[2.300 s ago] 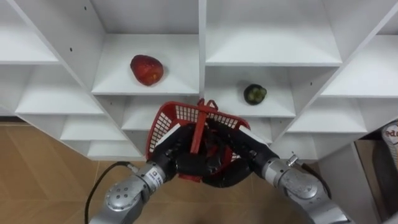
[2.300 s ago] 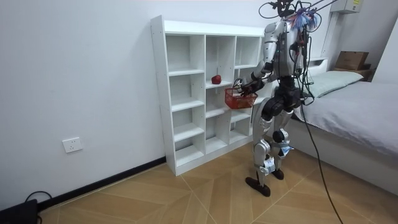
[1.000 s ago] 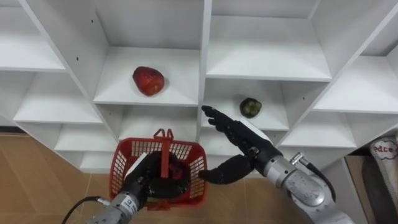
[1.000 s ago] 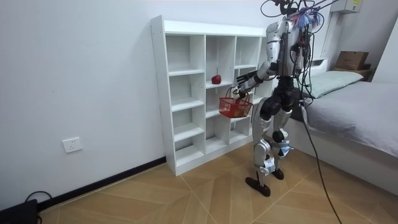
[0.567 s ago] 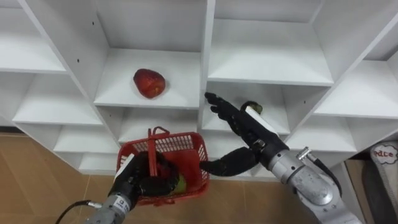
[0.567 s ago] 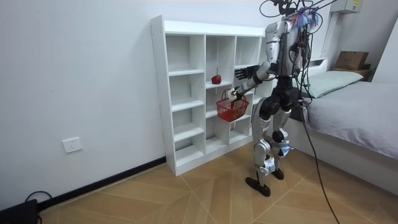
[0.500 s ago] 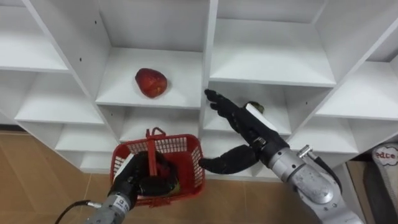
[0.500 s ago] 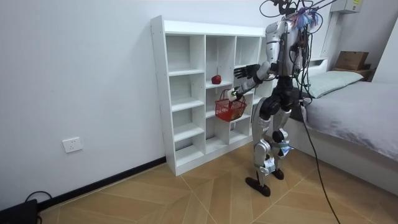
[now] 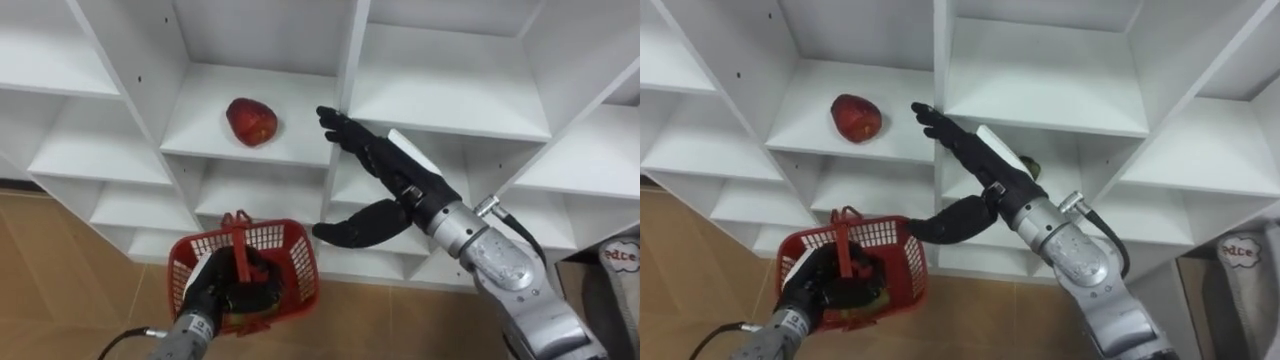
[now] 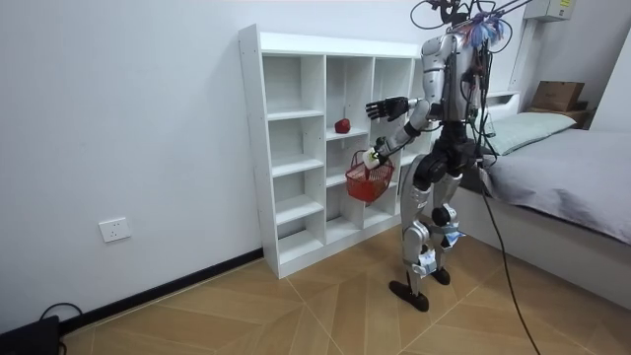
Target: Collect fruits from the closet
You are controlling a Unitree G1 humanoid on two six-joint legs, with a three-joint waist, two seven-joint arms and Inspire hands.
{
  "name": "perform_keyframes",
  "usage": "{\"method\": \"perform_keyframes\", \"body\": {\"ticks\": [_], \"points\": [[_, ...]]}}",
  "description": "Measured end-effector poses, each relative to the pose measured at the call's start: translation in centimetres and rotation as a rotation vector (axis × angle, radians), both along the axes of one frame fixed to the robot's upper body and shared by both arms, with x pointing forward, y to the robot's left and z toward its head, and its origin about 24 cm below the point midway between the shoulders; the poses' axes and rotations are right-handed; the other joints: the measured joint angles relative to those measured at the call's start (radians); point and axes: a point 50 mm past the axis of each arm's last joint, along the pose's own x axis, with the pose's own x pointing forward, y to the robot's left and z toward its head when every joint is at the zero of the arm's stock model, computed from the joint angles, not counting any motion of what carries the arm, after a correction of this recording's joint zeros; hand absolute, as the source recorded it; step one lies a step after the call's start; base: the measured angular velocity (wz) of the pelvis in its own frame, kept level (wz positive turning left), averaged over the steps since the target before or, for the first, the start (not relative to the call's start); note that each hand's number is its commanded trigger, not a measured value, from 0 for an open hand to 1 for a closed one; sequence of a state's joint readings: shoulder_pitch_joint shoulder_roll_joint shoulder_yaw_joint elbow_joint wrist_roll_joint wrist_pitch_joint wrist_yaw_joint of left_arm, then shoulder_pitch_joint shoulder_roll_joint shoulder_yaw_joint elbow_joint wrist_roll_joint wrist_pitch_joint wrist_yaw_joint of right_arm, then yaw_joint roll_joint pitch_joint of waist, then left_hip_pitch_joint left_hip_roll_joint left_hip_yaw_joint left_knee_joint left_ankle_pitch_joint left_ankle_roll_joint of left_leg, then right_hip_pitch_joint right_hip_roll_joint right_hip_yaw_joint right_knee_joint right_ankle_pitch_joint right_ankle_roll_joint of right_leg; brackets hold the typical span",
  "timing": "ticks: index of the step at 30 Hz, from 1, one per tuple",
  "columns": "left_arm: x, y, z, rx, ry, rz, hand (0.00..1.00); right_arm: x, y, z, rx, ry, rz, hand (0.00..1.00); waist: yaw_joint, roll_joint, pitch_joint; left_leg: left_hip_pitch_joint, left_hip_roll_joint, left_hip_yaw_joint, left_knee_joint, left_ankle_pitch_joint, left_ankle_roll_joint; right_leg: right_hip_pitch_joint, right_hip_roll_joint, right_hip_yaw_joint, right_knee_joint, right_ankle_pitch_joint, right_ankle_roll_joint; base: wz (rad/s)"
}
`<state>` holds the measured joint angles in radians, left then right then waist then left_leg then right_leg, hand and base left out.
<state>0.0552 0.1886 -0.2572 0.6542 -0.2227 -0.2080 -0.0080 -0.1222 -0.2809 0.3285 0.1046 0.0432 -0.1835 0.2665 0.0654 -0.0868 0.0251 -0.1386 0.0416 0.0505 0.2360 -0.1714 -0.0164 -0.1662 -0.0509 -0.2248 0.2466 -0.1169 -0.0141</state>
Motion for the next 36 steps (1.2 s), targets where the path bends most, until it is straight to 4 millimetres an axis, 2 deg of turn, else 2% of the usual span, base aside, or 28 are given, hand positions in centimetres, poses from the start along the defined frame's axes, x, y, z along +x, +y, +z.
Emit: {"method": "perform_keyframes", "body": {"ticks": [1, 2, 7, 15, 21, 27, 30, 33, 36], "points": [[0.0, 0.1, -0.1, 0.005, 0.006, 0.005, 1.00, 0.0, 0.0, 0.0, 0.000, -0.001, 0.000, 0.00, 0.000, -0.007, -0.0013, -0.007, 0.001, -0.001, 0.001, 0.001, -0.001, -0.006, 0.000, -0.002, 0.003, -0.001, -0.001, 0.00], [0.1, 0.1, -0.1, 0.007, 0.007, 0.005, 1.00, 0.1, 0.1, 0.2, 0.002, -0.007, 0.004, 0.00, 0.001, -0.012, 0.0009, -0.012, 0.001, -0.001, 0.002, 0.002, -0.003, -0.012, -0.001, -0.004, 0.008, -0.001, -0.003, 0.00], [0.1, 0.3, -0.3, 0.016, 0.019, -0.005, 1.00, 0.2, 0.1, 0.2, 0.000, -0.003, 0.006, 0.00, 0.010, -0.027, 0.0008, -0.020, 0.005, -0.004, 0.007, 0.004, -0.005, -0.016, -0.001, -0.016, 0.007, 0.001, -0.008, 0.02], [0.6, 0.4, 0.0, 0.062, 0.004, -0.055, 1.00, 1.0, 0.1, 0.1, -0.012, 0.006, 0.004, 0.00, 0.022, -0.028, 0.0013, -0.040, 0.009, -0.011, 0.025, 0.006, -0.010, -0.027, -0.001, -0.025, 0.012, 0.005, -0.015, 0.02], [1.3, 0.2, 0.4, 0.071, -0.016, -0.076, 1.00, 1.7, 0.3, 0.6, -0.016, -0.012, 0.003, 0.00, 0.025, -0.026, 0.0026, -0.082, 0.016, -0.027, 0.040, 0.017, -0.020, -0.056, 0.001, -0.038, 0.014, 0.014, -0.028, 0.05], [1.9, 0.2, 0.5, 0.075, -0.020, -0.079, 1.00, 2.2, 0.7, 0.8, -0.010, -0.017, -0.002, 0.00, 0.032, -0.020, 0.0073, -0.102, 0.020, -0.037, 0.049, 0.028, -0.031, -0.087, -0.001, -0.042, 0.048, -0.001, -0.042, 0.04], [2.1, 0.0, 0.4, 0.070, -0.016, -0.088, 1.00, 2.2, 1.4, 0.4, 0.007, 0.005, 0.021, 0.00, 0.059, -0.021, 0.0077, -0.111, 0.023, -0.036, 0.052, 0.030, -0.036, -0.103, -0.001, -0.041, 0.065, -0.009, -0.044, 0.01], [2.1, -0.4, 0.3, 0.058, -0.013, -0.090, 1.00, 1.7, 3.6, -0.3, 0.016, 0.050, 0.119, 0.00, 0.079, -0.020, 0.0081, -0.118, 0.023, -0.056, 0.052, 0.034, -0.041, -0.105, 0.000, -0.055, 0.064, -0.007, -0.053, 0.20], [1.9, -0.7, -0.1, 0.048, 0.008, -0.088, 1.00, 1.0, 5.5, -1.3, 0.026, 0.101, 0.196, 0.00, 0.092, -0.020, 0.0084, -0.129, 0.021, -0.070, 0.056, 0.035, -0.041, -0.102, -0.003, -0.075, 0.062, -0.007, -0.053, 0.22]]}}
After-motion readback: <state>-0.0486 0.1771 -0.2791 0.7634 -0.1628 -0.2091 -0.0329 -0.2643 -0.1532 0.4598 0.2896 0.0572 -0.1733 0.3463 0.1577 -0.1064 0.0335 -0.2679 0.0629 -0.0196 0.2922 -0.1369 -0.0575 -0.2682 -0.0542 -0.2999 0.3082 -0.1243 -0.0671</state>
